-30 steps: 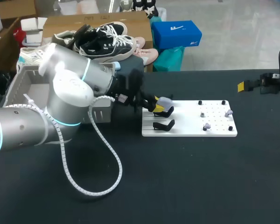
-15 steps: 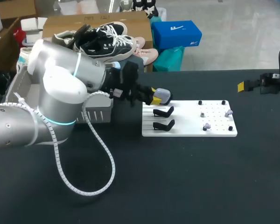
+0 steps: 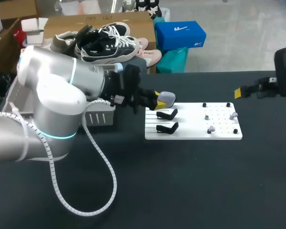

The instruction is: Pick up each earbud case from the left stands, insert the matching earbuds, close the lid, and place the case in the box.

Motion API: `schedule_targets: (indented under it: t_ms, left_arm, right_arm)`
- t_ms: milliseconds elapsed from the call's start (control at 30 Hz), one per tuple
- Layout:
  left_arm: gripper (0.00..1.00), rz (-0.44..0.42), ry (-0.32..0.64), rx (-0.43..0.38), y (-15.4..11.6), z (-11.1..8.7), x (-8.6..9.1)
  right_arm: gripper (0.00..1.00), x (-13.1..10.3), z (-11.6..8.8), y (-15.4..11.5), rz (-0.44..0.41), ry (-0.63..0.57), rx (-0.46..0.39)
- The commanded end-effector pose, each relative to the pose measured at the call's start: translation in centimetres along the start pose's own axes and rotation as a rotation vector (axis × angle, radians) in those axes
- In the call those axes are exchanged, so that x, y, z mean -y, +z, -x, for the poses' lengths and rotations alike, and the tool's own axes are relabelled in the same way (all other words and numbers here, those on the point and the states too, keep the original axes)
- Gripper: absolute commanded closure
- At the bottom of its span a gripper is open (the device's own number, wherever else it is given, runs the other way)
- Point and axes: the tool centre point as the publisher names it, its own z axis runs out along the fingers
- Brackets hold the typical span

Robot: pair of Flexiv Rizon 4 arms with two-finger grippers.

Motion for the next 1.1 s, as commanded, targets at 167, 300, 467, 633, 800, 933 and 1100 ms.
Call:
schedule_targets:
  t_ms: [167, 300, 467, 633, 800, 933, 1100]
  left_arm:
    - [1.0, 0.065, 0.006, 0.014, 0.7, 0.9, 0.0]
    - [1.0, 0.056, 0.019, 0.018, 1.1, 1.6, 0.3]
    - [1.0, 0.032, 0.043, 0.029, 1.3, 2.2, 1.4]
    - [1.0, 0.015, 0.06, 0.031, 1.7, 2.4, 2.4]
    - [1.0, 0.009, 0.072, 0.028, 2.4, 2.5, 2.7]
    - [1.0, 0.007, 0.085, 0.025, 2.8, 2.8, 2.9]
    - [1.0, -0.002, 0.101, 0.022, 3.2, 3.1, 3.4]
  right_arm:
    - [0.0, -3.7, -1.1, 1.8, 0.04, -0.057, -0.085]
    - [0.0, -5.2, -1.8, 2.8, 0.064, -0.08, -0.106]
    - [0.0, -6.4, -1.9, 4.4, 0.086, -0.107, -0.141]
    - [0.0, -6.6, -1.6, 5.6, 0.113, -0.115, -0.154]
    - [0.0, -6.8, -1.2, 6.4, 0.138, -0.128, -0.153]
    - [0.0, -7.2, -1.2, 6.9, 0.152, -0.139, -0.16]
    - [0.0, -7.4, -1.2, 7.4, 0.167, -0.144, -0.164]
